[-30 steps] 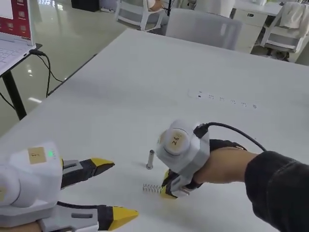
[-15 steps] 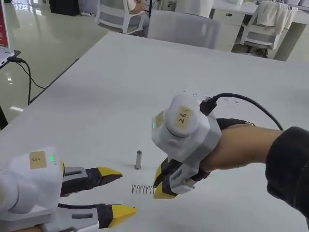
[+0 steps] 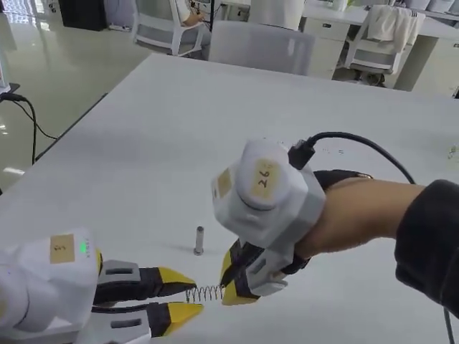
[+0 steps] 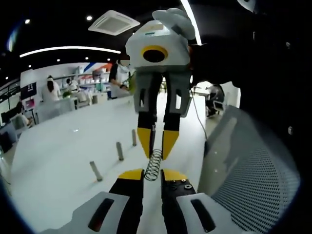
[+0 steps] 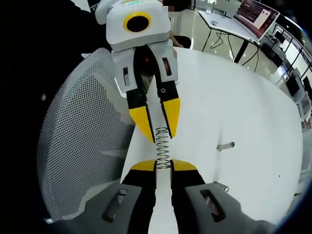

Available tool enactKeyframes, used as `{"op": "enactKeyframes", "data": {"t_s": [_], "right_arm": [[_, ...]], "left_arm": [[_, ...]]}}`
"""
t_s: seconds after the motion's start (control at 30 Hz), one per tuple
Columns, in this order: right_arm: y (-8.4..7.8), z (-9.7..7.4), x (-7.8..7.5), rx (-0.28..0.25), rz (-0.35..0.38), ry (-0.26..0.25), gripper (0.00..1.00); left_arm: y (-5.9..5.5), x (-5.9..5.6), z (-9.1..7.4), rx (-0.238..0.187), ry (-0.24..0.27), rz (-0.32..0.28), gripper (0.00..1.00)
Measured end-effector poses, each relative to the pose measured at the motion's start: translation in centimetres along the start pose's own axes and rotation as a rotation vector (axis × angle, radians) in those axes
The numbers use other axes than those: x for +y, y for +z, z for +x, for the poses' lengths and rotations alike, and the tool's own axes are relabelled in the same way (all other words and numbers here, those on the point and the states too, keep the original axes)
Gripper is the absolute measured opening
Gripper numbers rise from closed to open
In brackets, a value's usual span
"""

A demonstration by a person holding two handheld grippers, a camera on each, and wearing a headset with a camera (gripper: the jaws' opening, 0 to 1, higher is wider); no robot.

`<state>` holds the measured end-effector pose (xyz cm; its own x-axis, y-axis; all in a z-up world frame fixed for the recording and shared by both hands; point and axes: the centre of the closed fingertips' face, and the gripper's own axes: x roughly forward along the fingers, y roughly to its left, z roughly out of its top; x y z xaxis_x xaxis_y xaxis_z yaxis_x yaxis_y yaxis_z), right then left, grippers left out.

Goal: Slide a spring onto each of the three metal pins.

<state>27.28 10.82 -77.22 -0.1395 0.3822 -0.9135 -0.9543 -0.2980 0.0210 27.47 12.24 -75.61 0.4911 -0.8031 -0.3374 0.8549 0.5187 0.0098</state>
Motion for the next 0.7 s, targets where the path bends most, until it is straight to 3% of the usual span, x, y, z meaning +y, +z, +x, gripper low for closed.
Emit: {"op": "enactKeyframes", "data": {"t_s": [0.3,0.7], "right_arm": [[0.5,-1.2,0.2,-0.014,0.015,0.012,0.08],[3.5,-3.1,0.7,-0.08,-0.02,-0.018,0.08]], "left_arm": [[-0.2,-0.5,0.2,0.015,-0.015,0.015,0.03],[0.1,-0.8,0.5,0.023,-0.026,0.036,0.02]]}}
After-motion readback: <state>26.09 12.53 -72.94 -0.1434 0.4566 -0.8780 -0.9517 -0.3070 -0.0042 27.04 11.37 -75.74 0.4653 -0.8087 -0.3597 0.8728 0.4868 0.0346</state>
